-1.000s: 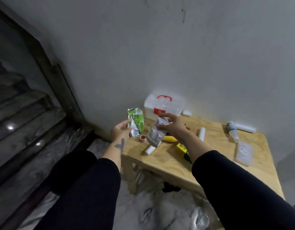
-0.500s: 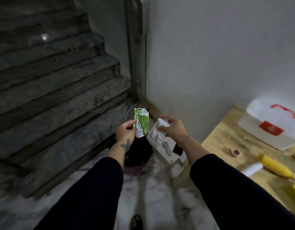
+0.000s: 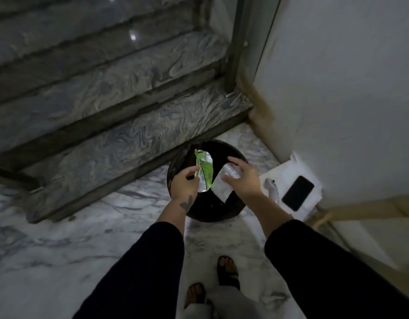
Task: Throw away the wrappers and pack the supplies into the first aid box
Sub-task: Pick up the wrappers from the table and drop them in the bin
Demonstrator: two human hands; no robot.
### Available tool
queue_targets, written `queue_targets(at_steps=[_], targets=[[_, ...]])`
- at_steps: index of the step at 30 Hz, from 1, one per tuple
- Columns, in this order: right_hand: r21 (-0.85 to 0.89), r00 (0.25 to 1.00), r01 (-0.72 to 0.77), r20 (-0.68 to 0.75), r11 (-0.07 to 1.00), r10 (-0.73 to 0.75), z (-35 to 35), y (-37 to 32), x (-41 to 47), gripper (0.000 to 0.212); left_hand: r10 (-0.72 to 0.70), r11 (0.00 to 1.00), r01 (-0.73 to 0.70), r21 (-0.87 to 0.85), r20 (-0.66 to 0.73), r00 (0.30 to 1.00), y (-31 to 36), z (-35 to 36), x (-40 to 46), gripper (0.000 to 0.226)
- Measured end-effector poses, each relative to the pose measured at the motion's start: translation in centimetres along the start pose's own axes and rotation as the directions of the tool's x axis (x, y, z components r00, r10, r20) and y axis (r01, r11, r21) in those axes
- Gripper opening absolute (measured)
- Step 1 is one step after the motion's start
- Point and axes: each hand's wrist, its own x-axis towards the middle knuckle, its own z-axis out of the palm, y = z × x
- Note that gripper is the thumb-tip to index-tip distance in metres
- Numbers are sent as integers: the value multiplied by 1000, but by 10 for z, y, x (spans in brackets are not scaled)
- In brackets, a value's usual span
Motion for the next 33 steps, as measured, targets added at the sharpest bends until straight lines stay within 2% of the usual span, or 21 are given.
queue_targets(at_steps=[3, 5, 8, 11, 14, 17, 22, 28, 33], targets=[[-53, 972, -101, 205, 993, 110, 27, 35, 34, 95, -75, 997, 75, 7, 94, 993, -29, 17, 34, 35], [-191, 948, -108, 277, 976, 159, 37, 52, 45, 104, -123, 992, 118, 42, 149, 981, -44, 23, 47, 38], [-295, 939, -68, 303, 953, 161, 35, 60, 44, 94, -112, 990, 98, 106, 136, 984, -56, 24, 53, 37], [-432, 921, 2, 352, 902, 166, 13, 39, 31, 80, -61, 979, 34, 201, 127, 990, -39, 15, 44, 38], [-494, 913, 54, 377, 868, 157, -24, 0, 10, 73, 4, 936, -79, 343, 214, 977, 3, -1, 21, 37], [-521, 928, 92, 353, 848, 116, -70, -44, -21, 72, 90, 832, -268, 486, 358, 929, 60, -16, -16, 39], [-578, 956, 83, 275, 812, 98, -145, -104, -90, 70, 126, 527, -532, 663, 558, 820, 152, -35, -90, 44], [-553, 991, -63, 66, 831, 119, -232, -126, -191, 65, 239, 262, -741, 619, 702, 671, 228, -13, -174, 44], [-465, 966, -251, -170, 849, 193, -291, -97, -257, 65, 298, 134, -859, 495, 806, 511, 268, 45, -234, 44]])
